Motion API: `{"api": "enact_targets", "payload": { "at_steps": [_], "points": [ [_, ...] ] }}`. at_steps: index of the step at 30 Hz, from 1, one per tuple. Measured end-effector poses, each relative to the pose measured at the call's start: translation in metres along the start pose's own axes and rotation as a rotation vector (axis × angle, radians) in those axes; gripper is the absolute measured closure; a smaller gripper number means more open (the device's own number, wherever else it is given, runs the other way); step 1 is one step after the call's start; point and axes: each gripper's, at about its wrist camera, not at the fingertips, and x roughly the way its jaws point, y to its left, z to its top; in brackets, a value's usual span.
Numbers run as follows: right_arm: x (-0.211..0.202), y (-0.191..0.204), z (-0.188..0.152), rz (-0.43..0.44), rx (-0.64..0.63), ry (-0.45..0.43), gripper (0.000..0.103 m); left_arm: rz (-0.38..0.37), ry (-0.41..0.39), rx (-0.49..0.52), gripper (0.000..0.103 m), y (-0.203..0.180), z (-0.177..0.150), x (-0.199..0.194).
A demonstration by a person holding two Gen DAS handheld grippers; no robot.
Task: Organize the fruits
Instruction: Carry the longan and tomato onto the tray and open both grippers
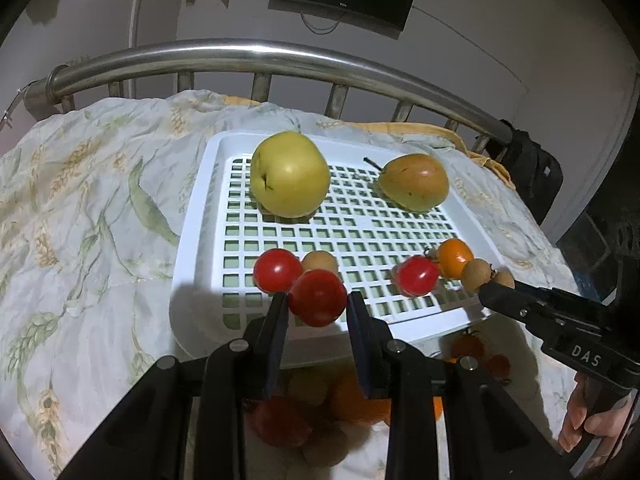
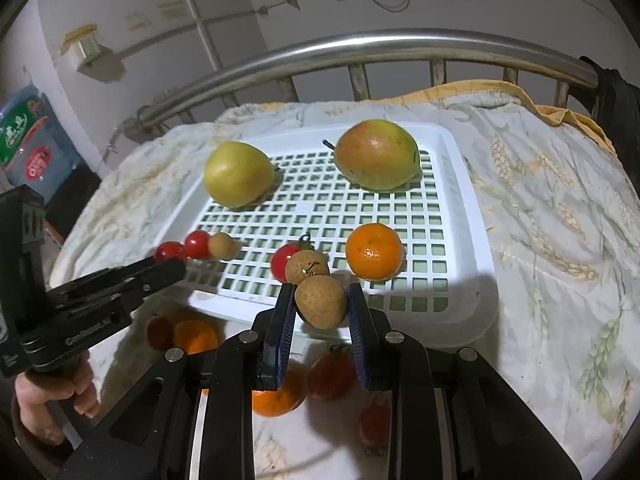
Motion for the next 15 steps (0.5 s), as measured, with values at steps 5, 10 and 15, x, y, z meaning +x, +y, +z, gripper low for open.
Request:
{"api": "enact_targets", "payload": {
  "at_steps": [5, 10, 15],
  "points": [
    [0.014, 0.001, -0.003, -0.032, -0.015, 0.012, 0.078, 0.028, 0.016, 0.003, 0.071, 0.001, -0.002, 0.012],
    [0.021, 0.002, -0.002, -0.056, -0.022, 0.013, 0.078, 0.034, 0.007, 0.001, 0.071, 0.002, -0.001, 0.017],
    [0.025, 0.001, -0.002, -0.070, -0.022, 0.003, 0.078, 0.023, 0.003, -0.003, 0.071, 0.004, -0.001, 0.018]
  ]
}}
